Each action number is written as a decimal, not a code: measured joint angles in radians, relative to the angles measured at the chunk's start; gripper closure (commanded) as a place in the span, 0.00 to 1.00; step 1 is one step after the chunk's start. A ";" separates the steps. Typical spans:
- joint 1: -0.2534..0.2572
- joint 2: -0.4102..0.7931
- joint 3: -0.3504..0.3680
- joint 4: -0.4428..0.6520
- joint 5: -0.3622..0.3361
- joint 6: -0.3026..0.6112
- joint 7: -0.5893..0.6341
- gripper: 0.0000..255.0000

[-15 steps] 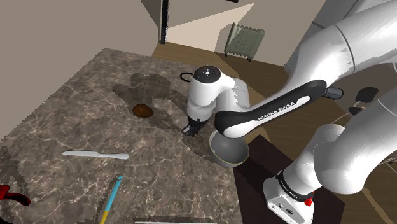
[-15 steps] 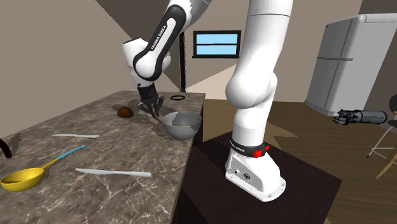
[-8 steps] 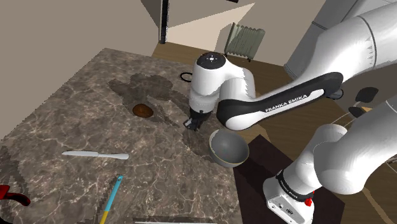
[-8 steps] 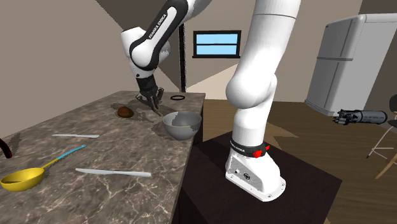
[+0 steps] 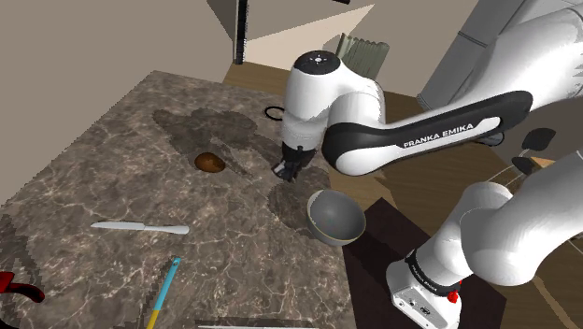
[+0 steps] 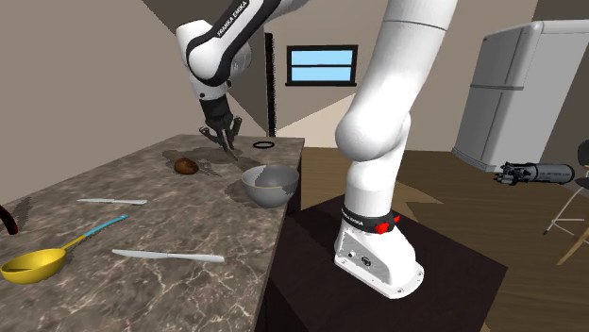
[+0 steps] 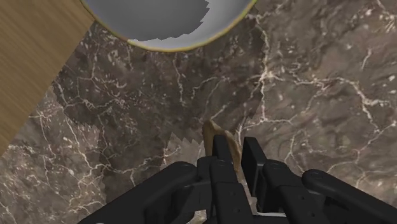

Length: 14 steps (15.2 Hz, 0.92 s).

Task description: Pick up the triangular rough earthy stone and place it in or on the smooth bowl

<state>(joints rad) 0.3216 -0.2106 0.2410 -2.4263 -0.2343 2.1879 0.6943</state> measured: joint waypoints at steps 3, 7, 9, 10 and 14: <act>0.005 -0.040 -0.003 -0.013 0.015 -0.025 -0.015 1.00; 0.027 -0.191 -0.014 -0.141 0.052 -0.041 -0.038 1.00; 0.044 -0.284 -0.020 -0.212 0.073 -0.061 -0.049 1.00; 0.052 -0.333 -0.026 -0.251 0.081 -0.070 -0.058 1.00; 0.092 -0.525 -0.040 -0.376 0.114 -0.136 -0.076 1.00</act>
<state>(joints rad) 0.4141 -0.7358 0.2014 -2.8023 -0.1204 2.0520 0.6179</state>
